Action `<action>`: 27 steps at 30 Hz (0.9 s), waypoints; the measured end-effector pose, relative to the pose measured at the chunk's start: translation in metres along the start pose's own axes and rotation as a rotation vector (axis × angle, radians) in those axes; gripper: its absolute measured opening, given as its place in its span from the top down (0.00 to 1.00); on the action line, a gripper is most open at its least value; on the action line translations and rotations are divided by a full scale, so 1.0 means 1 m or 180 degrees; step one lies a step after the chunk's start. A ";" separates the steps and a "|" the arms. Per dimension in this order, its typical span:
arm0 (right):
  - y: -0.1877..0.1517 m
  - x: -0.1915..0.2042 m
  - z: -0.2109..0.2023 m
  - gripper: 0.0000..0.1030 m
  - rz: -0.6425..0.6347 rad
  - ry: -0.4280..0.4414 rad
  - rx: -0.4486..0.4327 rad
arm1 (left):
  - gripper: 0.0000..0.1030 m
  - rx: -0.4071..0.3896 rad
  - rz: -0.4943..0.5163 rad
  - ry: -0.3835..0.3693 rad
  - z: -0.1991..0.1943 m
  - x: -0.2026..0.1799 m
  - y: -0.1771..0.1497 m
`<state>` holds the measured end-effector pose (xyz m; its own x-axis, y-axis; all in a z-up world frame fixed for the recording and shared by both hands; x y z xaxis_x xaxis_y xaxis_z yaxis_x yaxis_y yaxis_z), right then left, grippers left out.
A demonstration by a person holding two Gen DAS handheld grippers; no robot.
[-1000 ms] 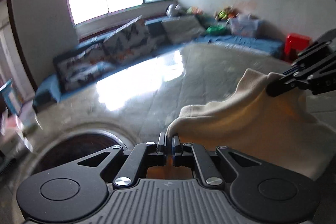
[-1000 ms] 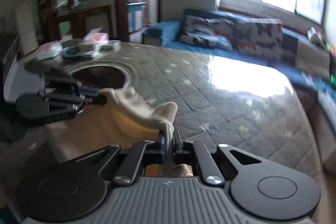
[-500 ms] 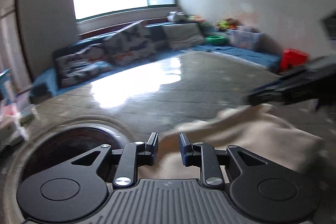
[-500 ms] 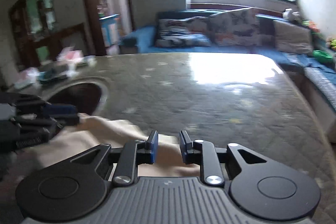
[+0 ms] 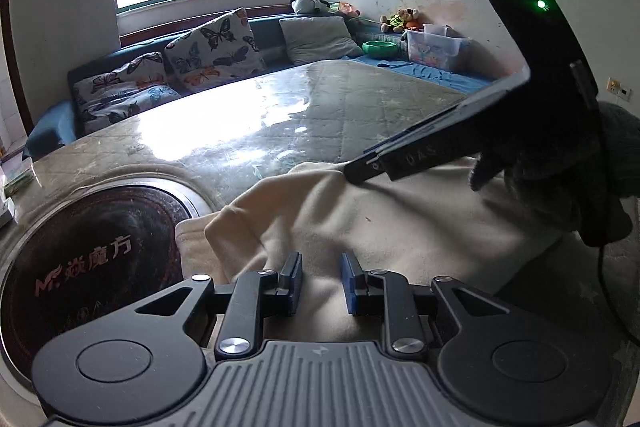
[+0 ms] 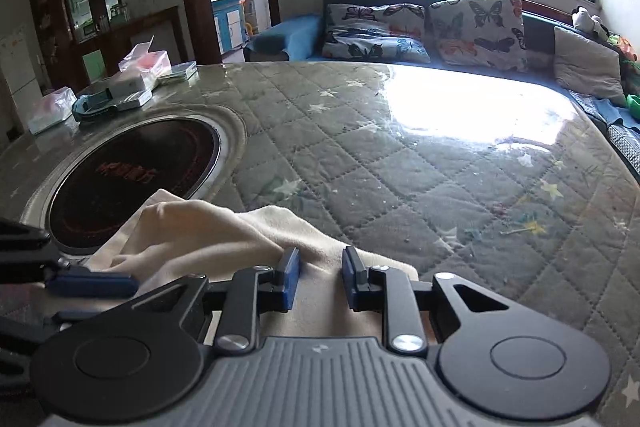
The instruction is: Fold clothes
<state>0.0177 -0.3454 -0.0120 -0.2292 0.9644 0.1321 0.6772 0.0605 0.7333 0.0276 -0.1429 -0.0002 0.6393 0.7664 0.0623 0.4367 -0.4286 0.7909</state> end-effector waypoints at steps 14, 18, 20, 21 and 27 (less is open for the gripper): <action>-0.006 -0.022 -0.043 0.78 0.0123 -0.0055 -0.0081 | 0.77 0.0076 -0.0347 0.0069 0.047 0.028 0.048; -0.014 -0.040 -0.033 0.80 0.0262 -0.0091 -0.0025 | 0.77 0.0189 -0.0341 0.0139 0.065 0.033 0.048; -0.015 -0.046 -0.031 0.80 0.0308 -0.0088 -0.0049 | 0.75 0.0196 -0.0376 0.0147 0.065 0.035 0.048; -0.015 -0.047 -0.034 0.80 0.0328 -0.0080 -0.0057 | 0.75 0.0188 -0.0407 0.0149 0.063 0.036 0.047; -0.019 -0.041 -0.064 0.79 0.0190 -0.0060 -0.0152 | 0.77 0.0024 -0.0400 0.0220 0.027 0.041 0.036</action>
<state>-0.0307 -0.4029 0.0117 -0.1760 0.9706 0.1642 0.6550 -0.0091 0.7556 0.0864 -0.1402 0.0146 0.5343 0.8453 0.0051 0.5156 -0.3307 0.7905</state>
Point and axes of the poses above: each gripper's, at about its wrist camera, not at the fingertips, and z roughly the way its jaws point, x to its left, y to its top, the point moved 3 cm from there along z, roughly the way its jaws point, and after that the axes turned 4 degrees about z, right-handed, at the moved point
